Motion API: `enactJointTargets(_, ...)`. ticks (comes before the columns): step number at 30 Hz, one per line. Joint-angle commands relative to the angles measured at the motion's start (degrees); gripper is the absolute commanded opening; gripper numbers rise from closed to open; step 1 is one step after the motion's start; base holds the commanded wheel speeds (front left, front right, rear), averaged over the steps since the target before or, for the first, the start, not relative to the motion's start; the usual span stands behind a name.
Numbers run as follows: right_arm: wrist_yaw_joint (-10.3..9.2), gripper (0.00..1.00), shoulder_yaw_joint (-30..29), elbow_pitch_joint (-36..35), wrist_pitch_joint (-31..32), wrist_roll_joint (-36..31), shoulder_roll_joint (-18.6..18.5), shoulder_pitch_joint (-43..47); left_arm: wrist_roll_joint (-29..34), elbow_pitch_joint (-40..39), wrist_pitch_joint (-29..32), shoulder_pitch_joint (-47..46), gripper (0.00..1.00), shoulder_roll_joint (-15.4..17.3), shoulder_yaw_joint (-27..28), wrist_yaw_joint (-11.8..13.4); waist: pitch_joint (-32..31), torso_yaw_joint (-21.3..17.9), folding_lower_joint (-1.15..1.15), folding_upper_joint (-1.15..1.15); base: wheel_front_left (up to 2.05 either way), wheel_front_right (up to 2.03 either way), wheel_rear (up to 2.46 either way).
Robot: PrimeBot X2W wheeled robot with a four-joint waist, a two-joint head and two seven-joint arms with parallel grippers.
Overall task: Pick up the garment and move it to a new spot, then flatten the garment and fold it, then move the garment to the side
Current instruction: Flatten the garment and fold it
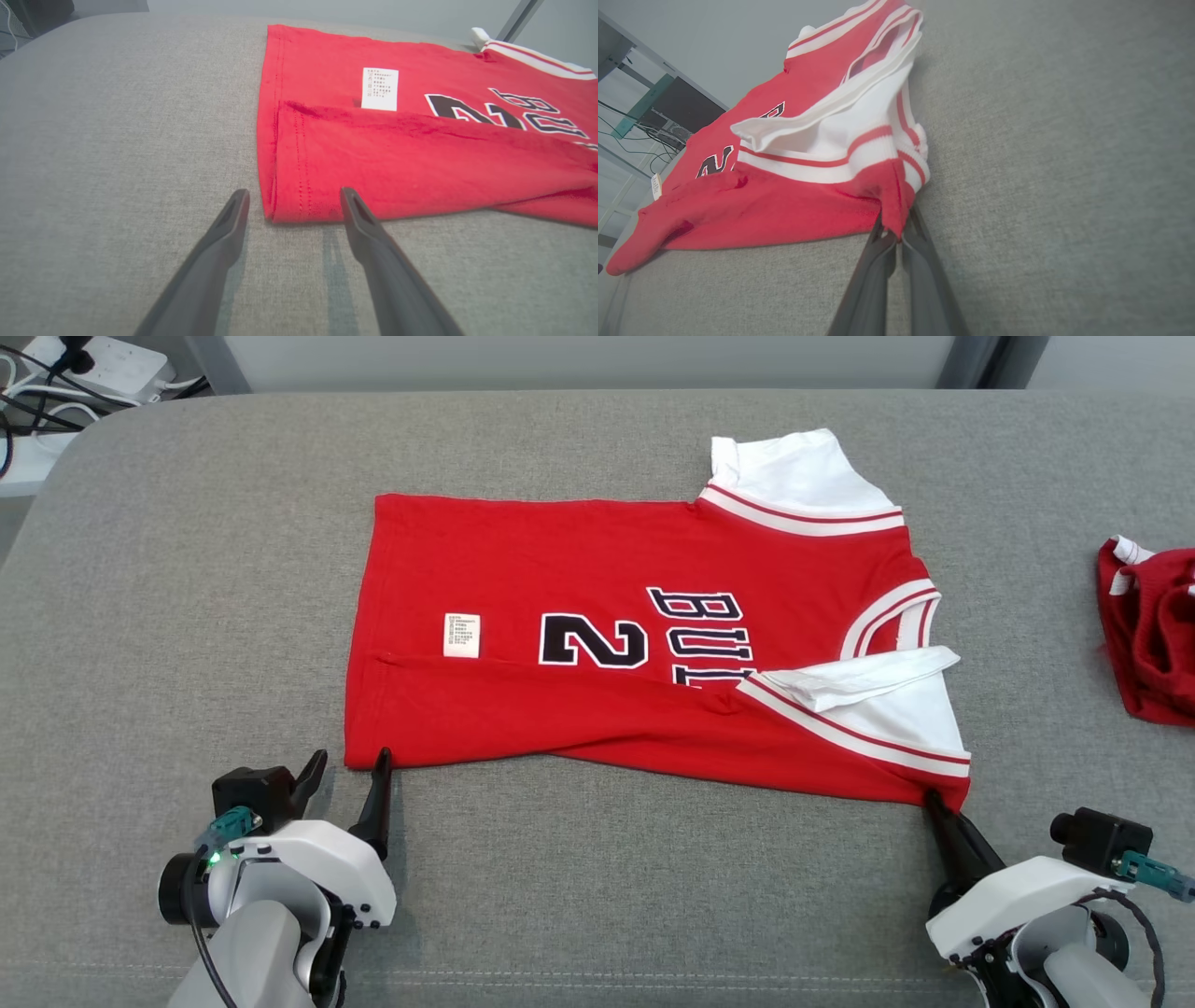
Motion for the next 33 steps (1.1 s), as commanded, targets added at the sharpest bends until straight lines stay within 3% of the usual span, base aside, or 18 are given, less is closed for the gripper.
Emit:
enactJointTargets(1, -0.16, 0.0, 1.1, -1.2, -0.4, -0.6, -1.1, -1.1, -0.7, 0.7, -0.4, -3.2, 1.0, 1.0, 3.1, -0.8, 0.4, -0.6, 0.0, 0.0, 0.0, 0.0, 0.0)
enactJointTargets(13, -0.16, 0.0, 1.9, -2.1, -0.4, -0.9, -1.3, -2.1, -2.2, 7.0, -0.4, -5.7, 1.0, -1.1, 7.2, -2.4, 1.2, -1.6, 0.0, 0.0, 0.0, 0.0, 0.0)
enactJointTargets(16, -0.16, 0.0, 2.1, -2.3, -0.4, -0.9, -1.2, -2.4, -3.0, 8.3, -0.4, -6.3, 0.85, -1.6, 8.1, -3.1, 1.4, -1.7, 0.0, 0.0, 0.0, 0.0, 0.0)
enactJointTargets(19, -0.16, 0.0, 2.2, -2.4, -0.4, -0.9, -1.3, -2.6, -4.4, 9.4, -0.4, -6.9, 0.5, -2.3, 9.0, -3.9, 1.5, -1.8, 0.0, 0.0, 0.0, 0.0, 0.0)
enactJointTargets(24, -0.16, 0.0, 2.3, -2.5, -0.4, -0.9, -1.3, -2.9, -6.0, 11.0, -0.4, -7.7, 0.45, -2.9, 10.1, -4.7, 1.7, -2.0, 0.0, 0.0, 0.0, 0.0, 0.0)
enactJointTargets(25, -0.16, 0.0, 2.4, -2.5, -0.4, -0.9, -1.3, -3.0, -6.6, 11.3, -0.4, -7.8, 0.35, -3.0, 10.5, -4.8, 1.7, -2.0, 0.0, 0.0, 0.0, 0.0, 0.0)
enactJointTargets(26, -0.16, 0.0, 2.4, -2.5, -0.4, -0.9, -1.3, -3.1, -7.2, 11.7, -0.4, -7.8, 0.07, -3.1, 10.7, -5.0, 1.7, -2.0, 0.0, 0.0, 0.0, 0.0, 0.0)
enactJointTargets(27, -0.16, 0.0, 2.4, -2.5, -0.4, -0.9, -1.3, -3.1, -7.9, 11.9, -0.4, -7.9, 0.0, -3.3, 10.9, -5.1, 1.7, -2.0, 0.0, 0.0, 0.0, 0.0, 0.0)
enactJointTargets(33, -0.16, 0.0, 2.4, -2.6, -0.4, -0.8, -1.9, -3.4, -9.6, 10.7, -0.4, -8.4, 0.0, -3.2, 11.0, -5.4, 1.5, -1.9, 0.0, 0.0, 0.0, 0.0, 0.0)
